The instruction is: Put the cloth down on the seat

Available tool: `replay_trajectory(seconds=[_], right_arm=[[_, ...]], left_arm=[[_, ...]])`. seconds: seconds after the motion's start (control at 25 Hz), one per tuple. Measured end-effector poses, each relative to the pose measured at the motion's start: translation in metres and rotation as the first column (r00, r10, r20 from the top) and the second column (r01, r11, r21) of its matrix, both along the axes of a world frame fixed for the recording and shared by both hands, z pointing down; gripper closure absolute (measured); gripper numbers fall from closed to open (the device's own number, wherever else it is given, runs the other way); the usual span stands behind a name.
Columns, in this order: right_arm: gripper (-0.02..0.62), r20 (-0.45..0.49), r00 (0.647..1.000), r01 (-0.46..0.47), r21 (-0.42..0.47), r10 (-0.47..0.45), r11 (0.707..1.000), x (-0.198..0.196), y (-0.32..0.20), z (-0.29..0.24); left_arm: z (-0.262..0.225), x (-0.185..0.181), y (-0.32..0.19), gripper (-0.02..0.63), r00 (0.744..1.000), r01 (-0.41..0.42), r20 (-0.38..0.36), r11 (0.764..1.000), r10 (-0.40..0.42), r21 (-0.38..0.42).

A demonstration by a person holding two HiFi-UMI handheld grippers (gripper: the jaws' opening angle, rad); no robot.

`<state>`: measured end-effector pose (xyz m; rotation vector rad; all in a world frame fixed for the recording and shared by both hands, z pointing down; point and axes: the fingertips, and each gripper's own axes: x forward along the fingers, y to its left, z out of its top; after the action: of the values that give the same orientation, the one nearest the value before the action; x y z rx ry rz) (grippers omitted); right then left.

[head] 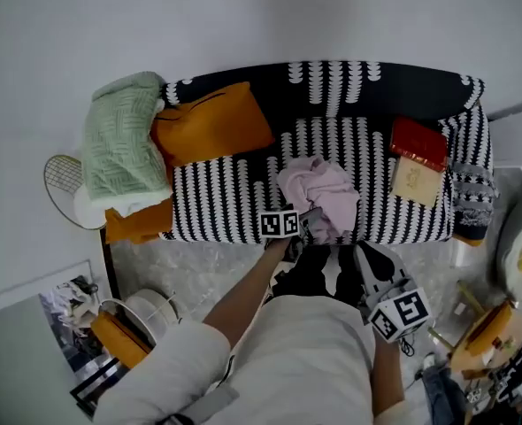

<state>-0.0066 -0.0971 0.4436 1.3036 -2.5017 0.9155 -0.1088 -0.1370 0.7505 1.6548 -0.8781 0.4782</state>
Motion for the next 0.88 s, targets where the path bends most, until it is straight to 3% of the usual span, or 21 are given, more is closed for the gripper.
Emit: replay_trajectory(seconds=[0.28, 0.4, 0.6, 0.88], right_arm=[[0.586, -0.018, 1.0, -0.006, 0.057, 0.007, 0.998, 0.006, 0.002, -0.019], [0.586, -0.02, 1.0, -0.014, 0.08, 0.016, 0.997, 0.011, 0.003, -0.024], [0.586, -0.014, 1.0, -0.008, 0.103, 0.009, 0.995, 0.02, 0.015, -0.031], [0.586, 0.006, 0.999, 0.035, 0.149, -0.036, 0.988, 0.034, 0.042, -0.049]], left_arm=[[-0.074, 0.018, -0.004, 0.146, 0.995, -0.059, -0.076, 0.988, 0.07, 0.142], [-0.11, 0.026, -0.004, 0.146, 0.989, -0.073, -0.106, 0.972, 0.099, 0.225], [-0.184, 0.037, 0.005, 0.163, 0.983, -0.103, -0.091, 0.892, 0.158, 0.44], [-0.283, 0.047, 0.036, 0.323, 0.984, -0.075, -0.078, 0.762, 0.162, 0.643]])
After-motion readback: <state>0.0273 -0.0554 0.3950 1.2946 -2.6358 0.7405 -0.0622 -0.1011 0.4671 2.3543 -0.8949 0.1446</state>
